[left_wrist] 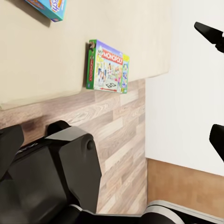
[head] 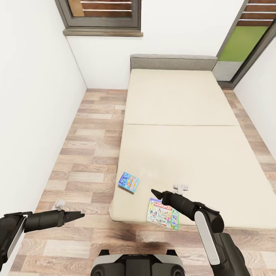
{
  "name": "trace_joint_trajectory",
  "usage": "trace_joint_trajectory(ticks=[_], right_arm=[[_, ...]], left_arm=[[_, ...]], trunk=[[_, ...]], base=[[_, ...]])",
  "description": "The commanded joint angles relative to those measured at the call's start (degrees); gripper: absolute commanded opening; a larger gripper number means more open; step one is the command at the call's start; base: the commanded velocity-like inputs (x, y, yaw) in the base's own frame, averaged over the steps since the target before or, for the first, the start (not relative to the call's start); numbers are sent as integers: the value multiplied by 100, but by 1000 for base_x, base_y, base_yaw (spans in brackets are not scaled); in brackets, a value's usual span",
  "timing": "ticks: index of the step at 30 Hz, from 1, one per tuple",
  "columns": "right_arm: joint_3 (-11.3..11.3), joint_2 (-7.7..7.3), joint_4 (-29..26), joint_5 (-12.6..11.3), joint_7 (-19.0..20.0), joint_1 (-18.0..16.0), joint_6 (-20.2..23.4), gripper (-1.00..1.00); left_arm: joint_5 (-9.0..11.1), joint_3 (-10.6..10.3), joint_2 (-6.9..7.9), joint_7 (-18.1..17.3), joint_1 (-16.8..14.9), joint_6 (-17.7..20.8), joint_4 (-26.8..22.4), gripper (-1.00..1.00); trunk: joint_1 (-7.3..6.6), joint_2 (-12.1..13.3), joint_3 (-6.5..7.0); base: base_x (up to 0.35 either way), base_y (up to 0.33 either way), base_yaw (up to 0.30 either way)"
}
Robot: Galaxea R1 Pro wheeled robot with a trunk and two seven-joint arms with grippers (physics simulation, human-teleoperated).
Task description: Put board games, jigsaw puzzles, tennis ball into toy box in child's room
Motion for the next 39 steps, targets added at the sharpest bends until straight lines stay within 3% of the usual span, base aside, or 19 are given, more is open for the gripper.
trace_joint_trajectory(ticks=[1,26,39], right_arm=[[-8,3,-4,4,14,-4,27,100],[-6,3,-2,19,-16,-6,19,100],[8,3,-2,14,-32,-3,-199,100]], left_arm=[[-3,1,1,-21,-2,59,-1,100],[-3,7,0,-19,-2,60,-1,100],[-5,9,0,-19,-2,60,-1,100]], trunk=[[3,-9,3],[3,-9,239],[3,-9,362]], base=[[0,0,0],[0,0,0],[0,0,0]])
